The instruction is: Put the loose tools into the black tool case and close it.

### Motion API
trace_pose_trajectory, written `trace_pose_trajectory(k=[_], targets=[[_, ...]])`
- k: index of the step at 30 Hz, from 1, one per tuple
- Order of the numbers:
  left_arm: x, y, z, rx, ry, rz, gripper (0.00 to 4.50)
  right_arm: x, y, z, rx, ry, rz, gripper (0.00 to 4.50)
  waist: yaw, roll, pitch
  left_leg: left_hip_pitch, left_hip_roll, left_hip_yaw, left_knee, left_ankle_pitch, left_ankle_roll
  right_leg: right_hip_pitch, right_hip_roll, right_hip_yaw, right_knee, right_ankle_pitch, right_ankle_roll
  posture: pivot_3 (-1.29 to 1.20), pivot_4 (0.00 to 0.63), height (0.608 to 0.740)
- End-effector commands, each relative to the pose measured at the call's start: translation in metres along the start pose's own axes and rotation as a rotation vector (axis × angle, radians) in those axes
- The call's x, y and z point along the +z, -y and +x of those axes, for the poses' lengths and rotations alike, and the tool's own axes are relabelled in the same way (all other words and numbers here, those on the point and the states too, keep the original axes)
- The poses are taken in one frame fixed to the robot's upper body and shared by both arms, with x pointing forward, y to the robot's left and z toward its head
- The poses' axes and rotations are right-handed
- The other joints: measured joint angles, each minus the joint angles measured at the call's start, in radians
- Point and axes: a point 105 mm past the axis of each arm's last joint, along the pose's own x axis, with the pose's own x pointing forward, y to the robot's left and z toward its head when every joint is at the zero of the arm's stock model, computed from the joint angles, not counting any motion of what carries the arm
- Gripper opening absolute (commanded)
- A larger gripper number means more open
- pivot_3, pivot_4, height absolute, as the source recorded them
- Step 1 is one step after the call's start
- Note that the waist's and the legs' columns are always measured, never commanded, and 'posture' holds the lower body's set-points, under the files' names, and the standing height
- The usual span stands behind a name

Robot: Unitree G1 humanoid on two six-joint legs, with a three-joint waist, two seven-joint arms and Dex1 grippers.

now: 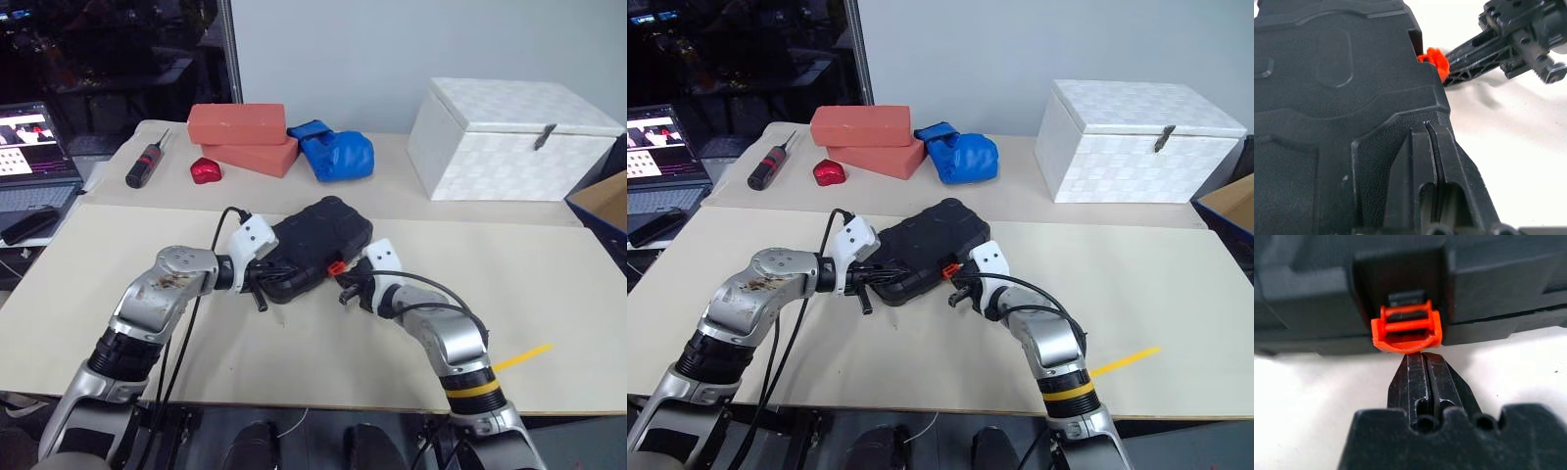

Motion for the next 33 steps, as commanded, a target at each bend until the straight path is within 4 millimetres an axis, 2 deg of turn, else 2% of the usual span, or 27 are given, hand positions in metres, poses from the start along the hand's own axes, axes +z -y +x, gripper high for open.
trace_pose_trajectory(k=[1,13,19,24,27,29,31,33], targets=[[-0.034,0.005,0.008,-0.016,-0.111,-0.076,0.06,0.046,-0.006,-0.011,0.011,0.205,-0.034,0.00,-0.001,0.000,0.000,0.000,0.000,0.000,0.000,0.000,0.000,0.000,0.000,0.000,0.000,0.000,0.000,0.00,0.150,0.740],[-0.038,0.009,0.012,-0.015,-0.131,-0.084,0.06,0.059,-0.022,-0.001,0.066,0.185,-0.032,0.00,-0.023,0.000,0.000,0.001,0.001,0.000,-0.001,0.000,0.000,-0.001,0.000,0.001,0.000,0.000,-0.001,0.00,0.150,0.740],[-0.040,0.011,0.013,-0.011,-0.130,-0.092,0.06,0.058,-0.035,0.014,0.116,0.162,-0.044,0.00,-0.022,0.000,0.000,0.002,0.001,0.000,-0.002,0.000,0.000,-0.001,0.000,0.001,0.000,0.001,-0.001,0.00,0.150,0.740],[-0.041,0.011,0.012,0.004,-0.117,-0.095,0.06,0.059,-0.038,0.019,0.129,0.180,-0.062,0.00,-0.017,0.000,-0.001,0.004,0.002,-0.001,-0.003,-0.001,-0.001,-0.002,-0.001,0.000,-0.002,0.000,-0.001,0.00,0.150,0.740],[-0.034,0.010,0.008,0.017,-0.053,-0.062,0.06,0.073,-0.036,0.007,0.127,0.283,-0.073,0.00,-0.017,0.000,-0.001,0.003,0.001,0.000,-0.005,-0.001,-0.001,-0.001,-0.004,0.000,-0.005,0.000,-0.001,0.00,0.150,0.740],[-0.018,0.008,0.002,0.050,0.078,-0.050,0.06,0.089,-0.033,-0.011,0.125,0.413,-0.073,0.00,-0.018,0.001,-0.001,0.003,0.001,0.000,-0.007,-0.001,-0.001,-0.002,-0.004,0.000,-0.007,0.001,-0.001,0.00,0.150,0.740],[-0.003,0.014,-0.010,0.018,0.217,-0.044,0.06,0.093,-0.028,-0.034,0.137,0.450,-0.135,0.00,-0.016,0.001,-0.001,0.002,0.000,0.001,-0.013,-0.001,-0.001,0.000,-0.004,0.001,-0.010,0.001,-0.001,0.00,0.150,0.740],[0.007,0.017,-0.031,0.002,0.331,-0.113,0.58,0.084,-0.023,-0.056,0.164,0.407,-0.234,0.60,-0.016,0.000,-0.001,-0.001,0.000,0.001,-0.014,0.000,0.000,-0.003,-0.004,0.000,-0.011,0.004,0.005,0.00,0.150,0.740]])
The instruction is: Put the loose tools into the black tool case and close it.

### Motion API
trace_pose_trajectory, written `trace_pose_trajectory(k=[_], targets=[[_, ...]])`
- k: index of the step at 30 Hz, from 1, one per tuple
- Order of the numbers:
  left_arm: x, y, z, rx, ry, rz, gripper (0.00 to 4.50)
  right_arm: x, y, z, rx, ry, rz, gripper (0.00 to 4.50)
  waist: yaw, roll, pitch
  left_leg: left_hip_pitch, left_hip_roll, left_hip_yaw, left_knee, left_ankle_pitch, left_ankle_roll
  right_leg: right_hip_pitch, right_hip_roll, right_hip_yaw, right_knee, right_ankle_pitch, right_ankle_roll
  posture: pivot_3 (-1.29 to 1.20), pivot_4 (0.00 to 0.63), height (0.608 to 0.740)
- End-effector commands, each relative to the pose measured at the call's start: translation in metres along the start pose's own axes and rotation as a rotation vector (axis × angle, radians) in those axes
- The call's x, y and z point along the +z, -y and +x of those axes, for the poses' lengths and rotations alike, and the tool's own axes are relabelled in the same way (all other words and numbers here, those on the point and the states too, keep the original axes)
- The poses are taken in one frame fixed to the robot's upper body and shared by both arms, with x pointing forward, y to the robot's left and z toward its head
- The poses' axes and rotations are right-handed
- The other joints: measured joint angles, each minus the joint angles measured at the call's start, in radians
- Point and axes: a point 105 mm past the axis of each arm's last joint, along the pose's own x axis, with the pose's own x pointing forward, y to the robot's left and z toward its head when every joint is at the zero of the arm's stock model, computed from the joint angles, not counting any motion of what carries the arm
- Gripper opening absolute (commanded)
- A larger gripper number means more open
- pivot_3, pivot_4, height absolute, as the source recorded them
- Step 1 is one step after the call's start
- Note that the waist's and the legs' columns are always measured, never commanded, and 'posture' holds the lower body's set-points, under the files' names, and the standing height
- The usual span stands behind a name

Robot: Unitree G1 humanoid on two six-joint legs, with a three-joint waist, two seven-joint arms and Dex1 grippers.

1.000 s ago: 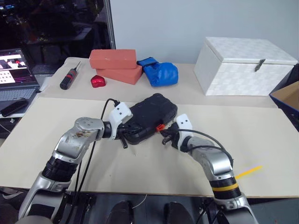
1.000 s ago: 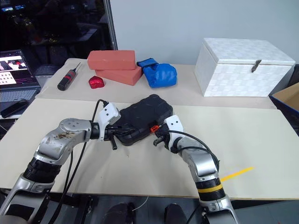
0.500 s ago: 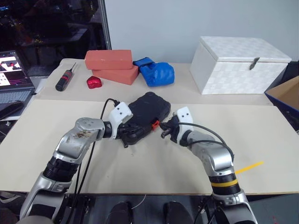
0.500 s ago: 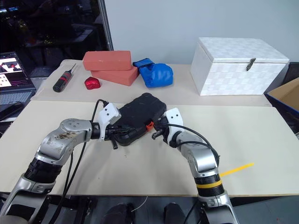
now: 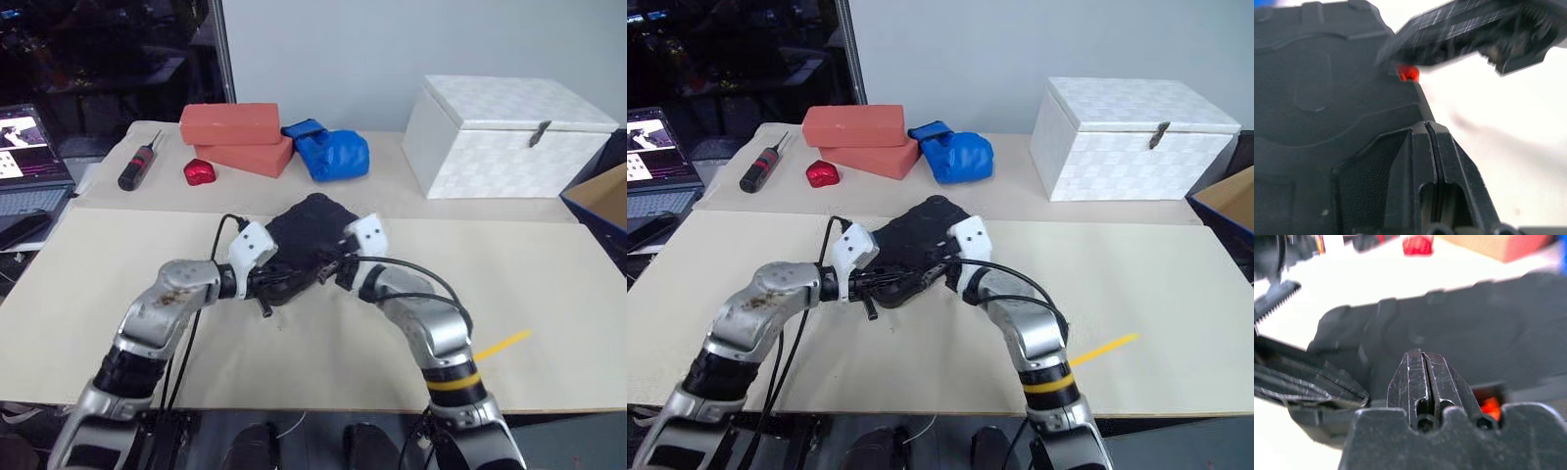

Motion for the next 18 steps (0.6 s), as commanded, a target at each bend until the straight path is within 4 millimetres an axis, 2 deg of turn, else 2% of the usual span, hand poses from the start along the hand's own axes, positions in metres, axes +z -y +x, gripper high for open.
trace_pose_trajectory(k=[1,2,4,5,6,7,10,12,15,18], targets=[[0.015,0.006,-0.035,-0.024,0.135,-0.086,0.77,0.024,0.000,-0.050,0.096,0.025,-0.187,0.93,0.001,0.000,0.000,0.000,0.000,0.000,0.000,0.000,0.000,0.000,0.000,0.000,0.000,0.000,0.001,0.00,0.150,0.740],[0.015,0.009,-0.045,-0.030,0.140,-0.098,1.04,0.021,-0.001,-0.064,0.125,-0.015,-0.219,1.09,0.002,0.000,0.000,-0.001,0.000,0.000,-0.001,0.001,0.003,0.000,0.000,0.000,-0.001,0.000,0.001,0.00,0.150,0.740],[0.013,0.016,-0.064,-0.038,0.140,-0.107,1.75,0.017,-0.001,-0.091,0.171,-0.095,-0.269,1.80,0.004,0.000,0.000,-0.003,0.000,0.000,-0.003,0.001,0.006,-0.001,0.001,-0.001,-0.003,-0.003,0.002,0.00,0.150,0.740],[0.012,0.018,-0.073,-0.035,0.133,-0.116,1.92,0.015,-0.001,-0.102,0.184,-0.132,-0.286,2.01,0.005,-0.001,0.001,-0.002,0.000,-0.001,-0.003,0.000,0.006,-0.001,0.001,-0.001,-0.003,-0.005,0.002,0.00,0.150,0.740],[0.009,0.021,-0.083,-0.029,0.114,-0.127,2.35,0.016,0.000,-0.114,0.190,-0.160,-0.294,2.46,0.006,-0.001,0.001,-0.002,0.000,-0.001,-0.003,-0.001,0.005,-0.001,0.001,-0.001,-0.003,-0.006,0.002,0.00,0.150,0.740],[0.006,0.023,-0.092,-0.021,0.097,-0.141,2.54,0.017,0.002,-0.123,0.188,-0.182,-0.302,2.66,0.006,-0.001,0.001,-0.003,0.000,-0.001,-0.003,-0.001,0.005,-0.001,0.002,-0.002,-0.003,-0.006,0.002,0.00,0.150,0.740],[-0.002,0.031,-0.116,0.002,0.039,-0.166,3.71,0.021,0.009,-0.148,0.169,-0.245,-0.321,3.83,0.007,-0.001,0.001,-0.001,0.001,-0.001,-0.003,-0.001,0.005,0.000,0.002,-0.002,-0.004,-0.007,0.001,0.00,0.150,0.740],[-0.008,0.033,-0.127,0.030,-0.002,-0.150,4.36,0.021,0.010,-0.162,0.165,-0.284,-0.334,4.41,0.014,-0.001,0.002,0.000,0.001,-0.001,-0.003,-0.005,-0.002,0.001,0.001,-0.002,-0.005,-0.010,-0.005,0.00,0.150,0.740],[-0.012,0.033,-0.138,0.055,-0.025,-0.149,4.43,0.022,0.011,-0.176,0.148,-0.312,-0.342,4.46,0.029,-0.001,0.002,0.005,0.000,-0.001,-0.002,-0.006,-0.004,0.001,-0.002,-0.005,-0.007,-0.013,-0.001,0.00,0.150,0.740],[-0.012,0.031,-0.141,0.056,-0.022,-0.159,4.43,0.022,0.013,-0.179,0.131,-0.322,-0.350,4.46,0.033,0.000,0.003,0.005,0.000,-0.001,-0.002,-0.006,-0.004,0.001,-0.006,-0.006,-0.008,-0.013,-0.001,0.00,0.150,0.740]])
